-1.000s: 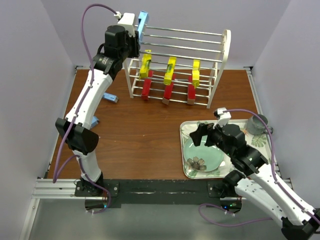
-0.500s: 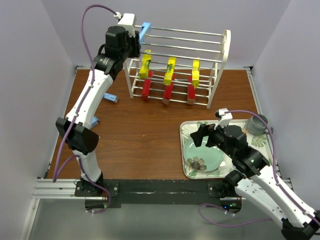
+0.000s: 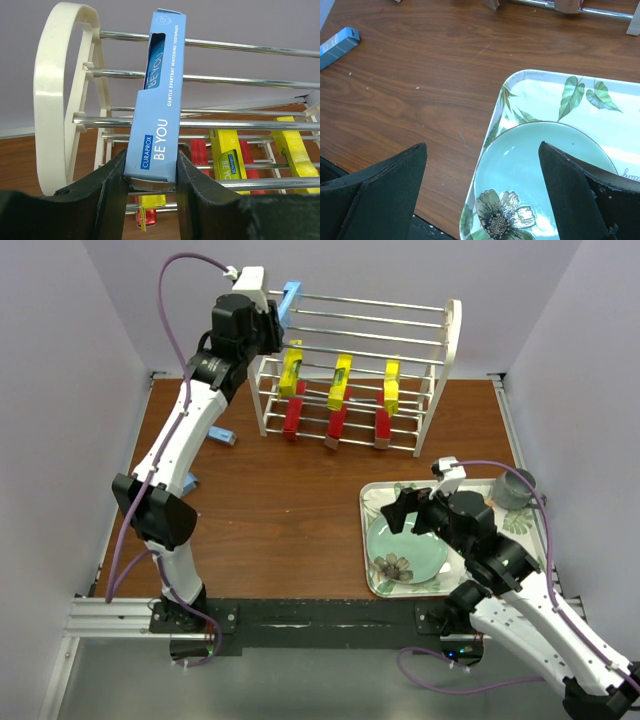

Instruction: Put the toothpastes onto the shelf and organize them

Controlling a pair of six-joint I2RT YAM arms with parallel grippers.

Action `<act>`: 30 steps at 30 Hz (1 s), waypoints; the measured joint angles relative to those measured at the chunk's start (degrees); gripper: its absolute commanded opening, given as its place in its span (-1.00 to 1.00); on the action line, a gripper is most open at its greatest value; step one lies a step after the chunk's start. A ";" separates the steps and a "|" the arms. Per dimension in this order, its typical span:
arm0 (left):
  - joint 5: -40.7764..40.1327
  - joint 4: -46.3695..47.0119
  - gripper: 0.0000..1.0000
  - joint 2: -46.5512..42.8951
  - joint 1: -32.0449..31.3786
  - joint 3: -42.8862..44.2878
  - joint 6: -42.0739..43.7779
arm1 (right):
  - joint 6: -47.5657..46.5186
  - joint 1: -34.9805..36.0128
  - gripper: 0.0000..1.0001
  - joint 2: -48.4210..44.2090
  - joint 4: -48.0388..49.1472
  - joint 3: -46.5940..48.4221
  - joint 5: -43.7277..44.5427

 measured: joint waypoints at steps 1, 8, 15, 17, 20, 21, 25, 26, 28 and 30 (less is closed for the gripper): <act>0.02 0.07 -0.02 -0.02 0.00 -0.04 -0.28 | 0.04 0.00 0.97 -0.02 0.00 -0.02 0.00; 0.83 0.55 0.15 -0.61 0.00 -1.77 -0.70 | 0.26 0.00 0.97 -0.33 0.02 -0.02 0.00; 2.51 0.52 0.19 -1.84 0.00 -2.69 -0.83 | 0.39 0.00 0.97 -0.26 0.17 -0.09 -0.04; 3.10 0.50 0.19 -2.12 0.00 -2.80 -0.83 | 0.42 0.00 0.96 -0.24 0.31 -0.13 -0.02; 4.11 0.50 0.19 -2.56 0.00 -2.89 -0.90 | 0.44 0.00 0.97 -0.22 0.39 -0.31 -0.04; 4.42 0.52 0.20 -2.69 0.00 -2.89 -0.92 | 0.44 0.00 0.97 -0.22 0.39 -0.39 -0.04; 5.16 0.52 0.22 -3.41 0.00 -2.89 -1.03 | 0.59 0.00 0.97 -0.24 0.37 -0.68 -0.04; 5.16 0.55 0.23 -3.58 0.00 -2.89 -1.03 | 0.61 0.00 0.97 -0.28 0.37 -0.74 -0.04; 5.09 0.52 0.33 -3.98 0.00 -2.89 -1.01 | 0.66 0.00 0.97 -0.37 0.35 -0.76 -0.04; 4.70 0.46 0.44 -4.48 0.00 -2.99 -0.85 | 0.70 0.00 0.97 -0.46 0.33 -0.76 -0.04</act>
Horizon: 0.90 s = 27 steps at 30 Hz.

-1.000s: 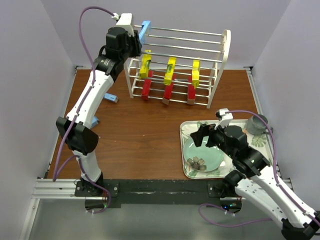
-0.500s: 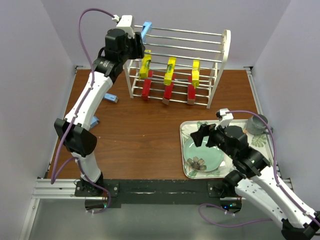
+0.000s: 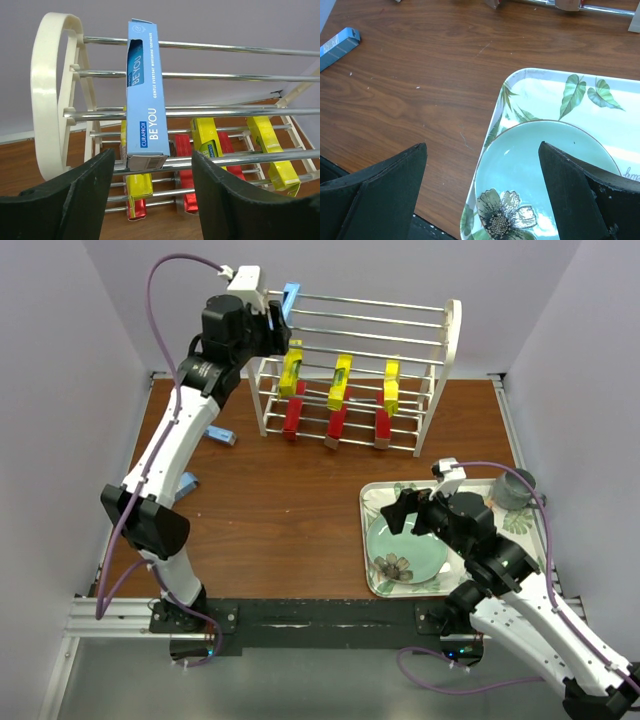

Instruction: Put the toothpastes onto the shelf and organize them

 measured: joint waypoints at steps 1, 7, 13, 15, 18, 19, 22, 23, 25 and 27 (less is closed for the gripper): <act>-0.37 -0.17 0.47 -0.28 0.00 -0.04 0.07 | 0.09 0.00 0.97 -0.02 0.00 0.00 0.00; -4.17 -0.76 0.72 -5.22 0.00 -4.09 0.59 | 0.11 0.00 0.97 -0.59 -0.02 -0.02 0.02; -9.81 -0.11 0.84 -18.75 0.26 -17.66 0.70 | -0.22 0.00 0.97 -0.20 0.15 -0.09 0.00; -12.20 0.11 0.87 -24.09 0.76 -23.08 0.68 | -0.48 0.00 0.97 0.61 0.50 -0.09 -0.02; -15.67 1.36 0.89 -31.41 2.43 -32.13 0.46 | -1.27 0.00 0.97 2.29 1.07 -0.09 -0.15; -16.65 1.22 0.89 -33.38 3.17 -35.01 0.28 | -1.60 0.00 0.97 2.86 1.25 -0.11 -0.28; -18.80 1.25 0.91 -37.13 4.85 -42.51 -1.22 | -2.60 0.00 0.97 4.37 2.01 -0.11 -0.96; -19.41 1.05 0.97 -37.92 5.18 -44.89 -2.03 | -2.99 0.00 0.97 4.85 2.29 -0.11 -1.38; -20.24 0.94 0.99 -39.04 5.51 -49.11 -4.31 | -3.72 0.00 0.97 5.86 3.04 -0.11 -1.81; -20.87 0.68 1.00 -39.60 5.62 -53.48 -7.52 | -4.50 0.00 0.97 6.71 3.89 -0.11 -2.49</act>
